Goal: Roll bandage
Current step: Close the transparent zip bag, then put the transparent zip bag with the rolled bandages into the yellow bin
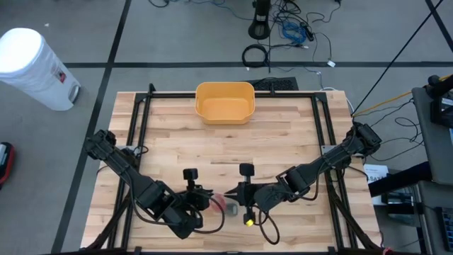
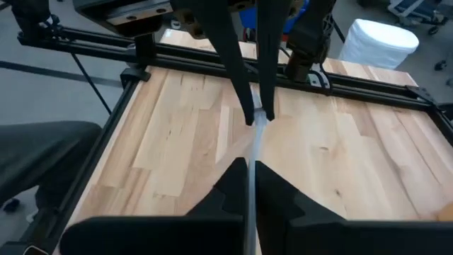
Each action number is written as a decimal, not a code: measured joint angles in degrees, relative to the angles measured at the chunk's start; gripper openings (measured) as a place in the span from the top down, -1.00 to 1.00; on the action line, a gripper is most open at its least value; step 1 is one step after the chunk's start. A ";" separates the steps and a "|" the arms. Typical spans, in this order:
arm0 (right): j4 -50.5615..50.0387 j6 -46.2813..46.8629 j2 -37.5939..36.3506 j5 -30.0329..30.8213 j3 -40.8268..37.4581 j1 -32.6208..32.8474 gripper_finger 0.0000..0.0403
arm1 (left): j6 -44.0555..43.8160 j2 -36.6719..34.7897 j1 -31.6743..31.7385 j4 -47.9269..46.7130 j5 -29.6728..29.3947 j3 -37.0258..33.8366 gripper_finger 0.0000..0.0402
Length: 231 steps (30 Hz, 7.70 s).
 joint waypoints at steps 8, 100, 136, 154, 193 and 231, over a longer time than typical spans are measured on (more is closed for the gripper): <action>1.37 -1.80 0.02 0.34 0.00 0.42 1.00 | -0.03 0.00 0.00 -0.03 0.70 0.06 0.89; -1.49 0.95 -3.88 -2.41 -0.04 2.62 1.00 | -3.28 0.00 -3.52 -3.39 3.52 0.02 0.89; -5.92 2.26 -7.56 -2.73 -0.02 4.99 1.00 | -12.90 0.00 -9.17 -3.75 -7.85 -0.10 0.21; -3.99 0.09 -8.39 -2.81 0.02 6.38 1.00 | -22.51 0.07 -19.31 13.51 -34.27 -18.99 0.19; -3.58 -2.43 -8.39 -2.92 0.02 6.49 1.00 | 13.19 0.85 -15.12 53.00 -29.39 -24.85 0.65; -6.04 -15.42 -22.18 -15.87 -0.02 -15.37 1.00 | 43.03 -23.96 11.12 45.06 -17.00 -22.97 0.99</action>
